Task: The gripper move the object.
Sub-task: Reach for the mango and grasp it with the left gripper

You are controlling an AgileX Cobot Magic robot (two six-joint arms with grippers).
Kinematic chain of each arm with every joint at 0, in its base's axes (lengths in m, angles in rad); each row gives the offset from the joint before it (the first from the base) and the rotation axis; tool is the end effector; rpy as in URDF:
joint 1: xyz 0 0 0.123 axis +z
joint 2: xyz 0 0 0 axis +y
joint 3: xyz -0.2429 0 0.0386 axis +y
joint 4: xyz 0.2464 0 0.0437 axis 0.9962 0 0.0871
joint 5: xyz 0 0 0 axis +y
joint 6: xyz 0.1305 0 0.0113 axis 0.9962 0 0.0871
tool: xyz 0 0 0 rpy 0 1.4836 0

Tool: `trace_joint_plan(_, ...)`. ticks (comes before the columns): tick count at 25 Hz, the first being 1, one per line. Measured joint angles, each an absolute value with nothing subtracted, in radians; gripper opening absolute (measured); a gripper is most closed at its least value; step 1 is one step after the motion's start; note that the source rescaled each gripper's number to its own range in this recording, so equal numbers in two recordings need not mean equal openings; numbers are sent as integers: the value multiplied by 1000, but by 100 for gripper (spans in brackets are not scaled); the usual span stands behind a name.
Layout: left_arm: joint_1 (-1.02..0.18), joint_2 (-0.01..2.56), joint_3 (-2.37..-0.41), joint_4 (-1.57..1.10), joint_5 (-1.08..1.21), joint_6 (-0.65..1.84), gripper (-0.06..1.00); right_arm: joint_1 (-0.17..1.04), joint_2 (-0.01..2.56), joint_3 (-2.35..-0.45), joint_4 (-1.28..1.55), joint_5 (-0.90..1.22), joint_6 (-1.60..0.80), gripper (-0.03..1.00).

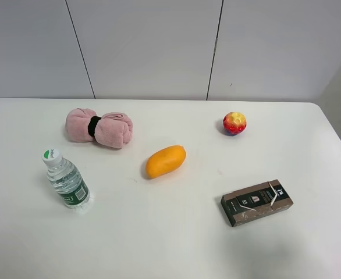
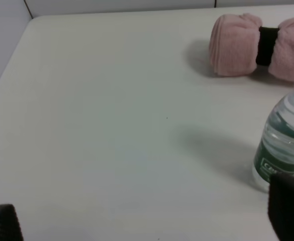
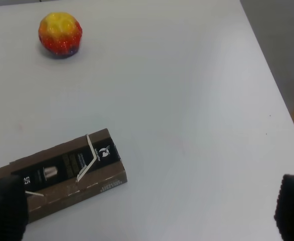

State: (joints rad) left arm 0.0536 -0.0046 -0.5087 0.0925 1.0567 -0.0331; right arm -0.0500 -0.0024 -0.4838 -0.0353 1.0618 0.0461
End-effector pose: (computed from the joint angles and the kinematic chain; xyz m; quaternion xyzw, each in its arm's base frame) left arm 0.0667 0.0141 0.2621 -0.0387 0.8469 0.0516 0.5278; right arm 0.0697 -0.0075 0.2533 0.0417 0.8559 -0.0186 0.5150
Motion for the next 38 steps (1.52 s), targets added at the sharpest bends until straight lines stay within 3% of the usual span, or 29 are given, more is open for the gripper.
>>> trace_joint_plan(31,54,-3,-510,92,1057,-34,100,-50,-2,-484,-35,1062,46,100)
trace_joint_plan(38,54,227,-694,89,1061,-33,100,-50,-2,-484,-35,1062,46,100)
